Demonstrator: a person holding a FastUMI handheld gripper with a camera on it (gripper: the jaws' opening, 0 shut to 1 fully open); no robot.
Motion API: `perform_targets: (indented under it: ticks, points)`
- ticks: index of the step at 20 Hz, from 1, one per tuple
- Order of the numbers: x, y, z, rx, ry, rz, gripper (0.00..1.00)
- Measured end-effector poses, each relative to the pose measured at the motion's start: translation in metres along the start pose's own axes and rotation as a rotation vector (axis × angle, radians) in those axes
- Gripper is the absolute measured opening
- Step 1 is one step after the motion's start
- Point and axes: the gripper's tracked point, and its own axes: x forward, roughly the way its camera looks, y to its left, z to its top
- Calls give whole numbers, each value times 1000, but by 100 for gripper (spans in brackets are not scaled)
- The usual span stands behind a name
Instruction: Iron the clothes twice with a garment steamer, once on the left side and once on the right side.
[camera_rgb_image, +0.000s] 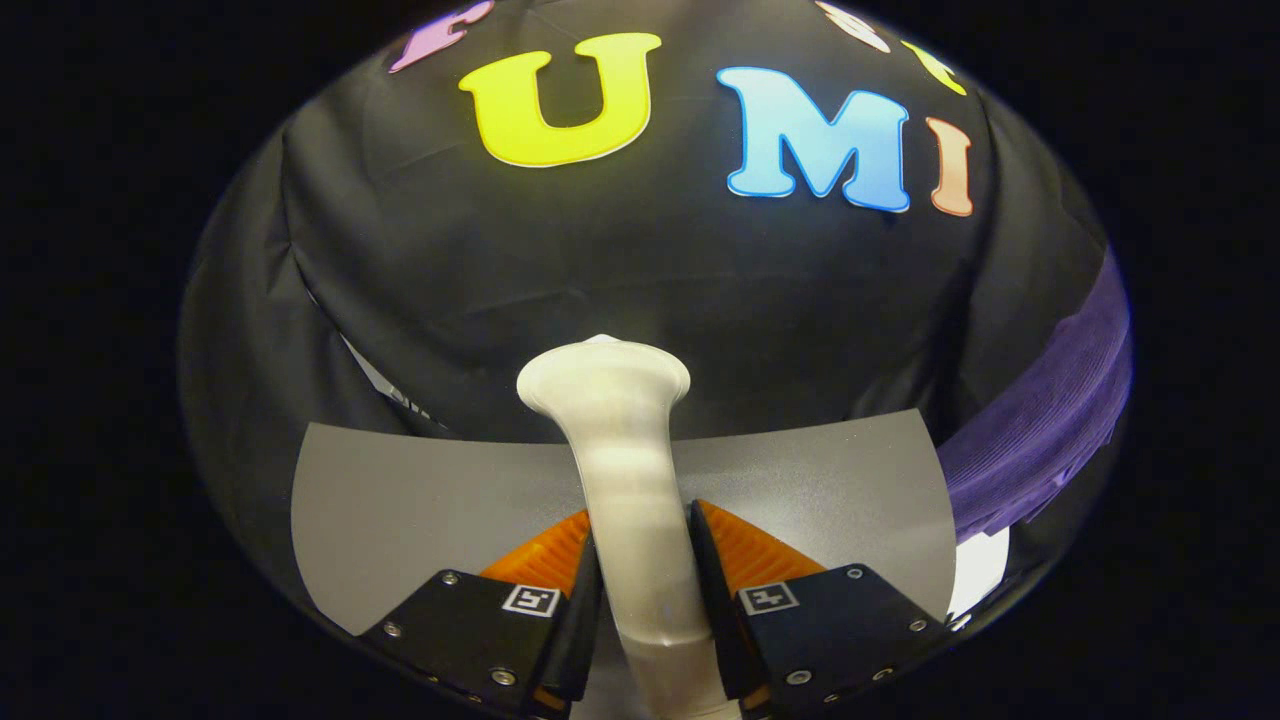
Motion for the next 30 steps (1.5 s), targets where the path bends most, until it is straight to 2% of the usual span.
perform_targets:
  ticks: [4, 7, 14, 20, 24, 30]
  points:
    - [-3, -1, -3, 21, -40, -16, 46]
    - [-4, -2, -2, 37, -81, -7, 38]
    - [-23, -7, -5, 18, -136, -1, 37]
    - [-90, -28, -5, 61, -356, 46, 37]
    - [-135, -49, -25, 10, -428, 38, 37]
    - [-214, -80, -38, -22, -618, 100, 37]
